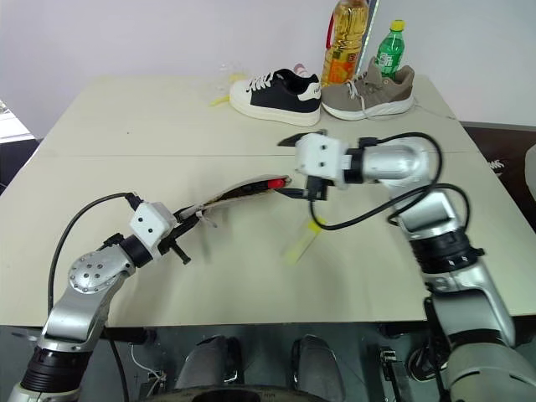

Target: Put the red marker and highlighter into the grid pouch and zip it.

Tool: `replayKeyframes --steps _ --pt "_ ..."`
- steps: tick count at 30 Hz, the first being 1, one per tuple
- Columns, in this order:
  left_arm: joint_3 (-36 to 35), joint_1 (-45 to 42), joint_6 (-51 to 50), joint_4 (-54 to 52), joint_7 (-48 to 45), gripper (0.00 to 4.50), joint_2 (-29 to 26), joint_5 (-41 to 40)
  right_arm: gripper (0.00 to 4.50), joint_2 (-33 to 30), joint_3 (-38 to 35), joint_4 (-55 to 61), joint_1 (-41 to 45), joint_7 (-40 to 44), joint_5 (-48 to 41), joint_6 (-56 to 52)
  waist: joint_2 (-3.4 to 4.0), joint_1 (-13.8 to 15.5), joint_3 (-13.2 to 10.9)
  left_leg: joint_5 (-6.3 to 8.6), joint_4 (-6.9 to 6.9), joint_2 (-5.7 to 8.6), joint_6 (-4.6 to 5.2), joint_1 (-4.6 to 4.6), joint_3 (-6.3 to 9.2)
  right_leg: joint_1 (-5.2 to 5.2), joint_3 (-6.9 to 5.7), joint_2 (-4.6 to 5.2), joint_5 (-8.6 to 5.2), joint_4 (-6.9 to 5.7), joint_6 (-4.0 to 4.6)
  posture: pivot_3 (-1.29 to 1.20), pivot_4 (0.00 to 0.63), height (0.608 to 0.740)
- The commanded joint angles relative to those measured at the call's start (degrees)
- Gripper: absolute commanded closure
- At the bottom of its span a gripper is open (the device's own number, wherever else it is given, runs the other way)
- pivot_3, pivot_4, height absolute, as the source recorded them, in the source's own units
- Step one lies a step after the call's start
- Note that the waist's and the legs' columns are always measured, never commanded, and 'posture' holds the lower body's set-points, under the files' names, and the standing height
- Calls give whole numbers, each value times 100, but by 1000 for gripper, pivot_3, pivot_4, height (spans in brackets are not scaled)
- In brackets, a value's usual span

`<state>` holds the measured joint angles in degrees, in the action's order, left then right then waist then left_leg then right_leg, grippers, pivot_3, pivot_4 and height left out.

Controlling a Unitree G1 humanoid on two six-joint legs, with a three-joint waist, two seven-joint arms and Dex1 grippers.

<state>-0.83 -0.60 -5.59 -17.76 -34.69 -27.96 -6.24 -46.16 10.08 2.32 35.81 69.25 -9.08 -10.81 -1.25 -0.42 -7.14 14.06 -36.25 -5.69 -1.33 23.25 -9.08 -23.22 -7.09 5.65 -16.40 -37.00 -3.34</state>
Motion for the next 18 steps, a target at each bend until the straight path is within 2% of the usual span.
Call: replayKeyframes --steps 1,6,13,18 --pt "7 -74 126 -43 23 4500 24 -34 154 -353 -8 34 -323 493 -98 -91 5 -28 -3 0 0 0 0 0 -2 -1 0 1 0 0 0 0 150 705" --pt "60 -137 135 38 -23 4500 44 -42 154 -633 436 -220 -478 914 400 531 13 -73 -8 0 7 -3 0 -15 -4 -3 2 -8 0 -9 0 0 150 705" --pt "126 -231 169 152 -54 4500 51 -34 154 -59 1337 -1369 242 1161 1339 2251 12 -39 -7 -1 2 -3 -2 -18 -8 3 3 -7 0 -9 -1 0 150 705" --pt "143 -204 189 137 6 4500 79 -17 154 479 1649 -2324 699 1188 1645 2912 13 -37 -8 -3 -2 -3 -3 -18 -14 4 3 -7 0 -11 -1 0 150 705"
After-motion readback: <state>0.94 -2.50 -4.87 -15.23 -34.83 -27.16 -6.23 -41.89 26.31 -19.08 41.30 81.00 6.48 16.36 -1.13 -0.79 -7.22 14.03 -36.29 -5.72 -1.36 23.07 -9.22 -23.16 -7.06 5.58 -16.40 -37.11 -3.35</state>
